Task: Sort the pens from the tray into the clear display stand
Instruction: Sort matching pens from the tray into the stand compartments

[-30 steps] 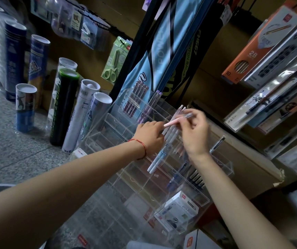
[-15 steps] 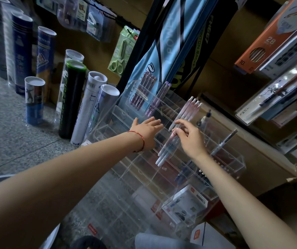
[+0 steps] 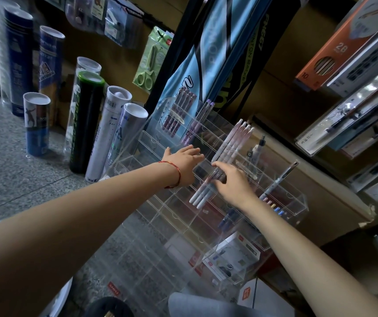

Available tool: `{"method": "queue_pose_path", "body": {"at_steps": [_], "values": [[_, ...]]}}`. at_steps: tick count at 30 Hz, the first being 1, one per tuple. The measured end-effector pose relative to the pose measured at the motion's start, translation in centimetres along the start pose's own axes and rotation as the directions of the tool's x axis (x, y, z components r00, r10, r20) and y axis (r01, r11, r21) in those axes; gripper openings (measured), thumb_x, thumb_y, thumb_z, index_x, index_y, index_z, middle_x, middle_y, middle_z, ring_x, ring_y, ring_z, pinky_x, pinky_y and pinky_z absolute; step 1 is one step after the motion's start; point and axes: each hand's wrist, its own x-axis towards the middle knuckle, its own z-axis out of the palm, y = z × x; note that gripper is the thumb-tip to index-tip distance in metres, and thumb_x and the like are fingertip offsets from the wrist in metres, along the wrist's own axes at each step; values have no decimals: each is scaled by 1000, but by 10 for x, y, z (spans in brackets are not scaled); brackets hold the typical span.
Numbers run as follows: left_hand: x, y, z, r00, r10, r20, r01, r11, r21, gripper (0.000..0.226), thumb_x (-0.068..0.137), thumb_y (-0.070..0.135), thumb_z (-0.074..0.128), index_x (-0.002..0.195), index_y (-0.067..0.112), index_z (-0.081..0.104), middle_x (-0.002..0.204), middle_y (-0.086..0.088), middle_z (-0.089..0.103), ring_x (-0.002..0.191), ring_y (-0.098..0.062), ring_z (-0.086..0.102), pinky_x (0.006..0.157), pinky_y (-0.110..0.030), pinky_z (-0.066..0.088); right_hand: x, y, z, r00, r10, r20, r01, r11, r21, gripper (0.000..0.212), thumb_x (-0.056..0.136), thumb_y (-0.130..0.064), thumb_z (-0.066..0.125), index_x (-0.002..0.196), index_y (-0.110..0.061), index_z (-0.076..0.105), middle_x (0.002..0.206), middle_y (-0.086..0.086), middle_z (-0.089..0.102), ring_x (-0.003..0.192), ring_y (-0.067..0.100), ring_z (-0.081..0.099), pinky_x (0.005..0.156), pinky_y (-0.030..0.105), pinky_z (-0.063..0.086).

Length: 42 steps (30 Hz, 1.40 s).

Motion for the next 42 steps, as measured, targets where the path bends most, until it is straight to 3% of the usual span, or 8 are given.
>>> {"method": "queue_pose_path", "body": {"at_steps": [8, 12, 15, 17, 21, 25, 32, 42], "values": [[-7, -3, -1, 999, 44, -3, -44, 996, 78, 71, 87, 6, 47, 148, 27, 17, 158, 4, 5, 146, -16, -2, 114, -55, 0, -8, 0, 3, 997, -20, 74, 30, 991, -133, 72, 89, -12, 60, 148, -24, 20, 154, 2, 22, 130, 27, 41, 97, 37, 43], [-23, -16, 1, 997, 74, -1, -72, 979, 192, 71, 89, 9, 47, 148, 26, 12, 158, 3, -2, 146, -18, 2, 117, -51, 5, -6, -5, -2, 996, -5, 93, 9, 999, -39, 53, 94, -18, 51, 143, -20, 31, 149, 5, 32, 133, 25, 37, 104, 39, 36], [-36, -27, -3, 999, 32, 18, -35, 980, 197, 74, 89, 10, 46, 149, 26, 5, 158, 1, -4, 146, -18, 0, 118, -49, 4, -1, -9, -2, 997, 19, 74, -15, 999, -43, 36, 97, -26, 46, 131, -14, 43, 122, 11, 53, 102, 19, 54, 87, 34, 43], [-41, -30, -6, 999, 33, 4, -33, 969, 245, 75, 89, 11, 46, 149, 26, 2, 157, 0, -9, 146, -20, -4, 118, -48, 1, 3, -12, 0, 997, 47, 64, -43, 997, -60, 29, 96, -26, 47, 121, -10, 46, 101, 8, 53, 77, 13, 50, 72, 30, 41], [-39, -16, -6, 995, 92, -32, -79, 956, 283, 77, 88, 4, 43, 149, 25, 2, 157, 0, -12, 145, -20, -9, 117, -48, -4, 9, -18, 4, 995, 80, 52, -75, 994, -81, 17, 95, -18, 51, 107, -6, 49, 108, 12, 60, 90, 23, 57, 73, 31, 45], [-22, 6, 4, 987, 160, -31, -143, 942, 303, 76, 89, 7, 43, 149, 25, 0, 157, 1, -9, 145, -19, -9, 116, -47, -7, 10, -24, 3, 993, 97, 66, -88, 987, -136, 29, 95, -19, 52, 118, -4, 47, 116, 15, 57, 105, 30, 56, 81, 34, 44], [-10, 6, 11, 994, 105, 4, -101, 947, 304, 76, 88, 18, 48, 149, 27, 2, 158, 4, 0, 145, -17, -7, 116, -53, -7, 14, -17, -3, 990, 82, 117, -69, 991, -111, 28, 92, -17, 55, 119, -10, 54, 115, 16, 61, 103, 31, 59, 89, 37, 49], [-5, 11, 16, 997, 72, 8, -71, 950, 305, 82, 85, 15, 50, 149, 27, 0, 158, 2, -3, 145, -17, -9, 114, -51, -11, 8, -6, 0, 994, 51, 98, -37, 990, -134, 27, 92, -18, 56, 118, -10, 52, 119, 14, 59, 107, 30, 56, 87, 39, 47]]}}
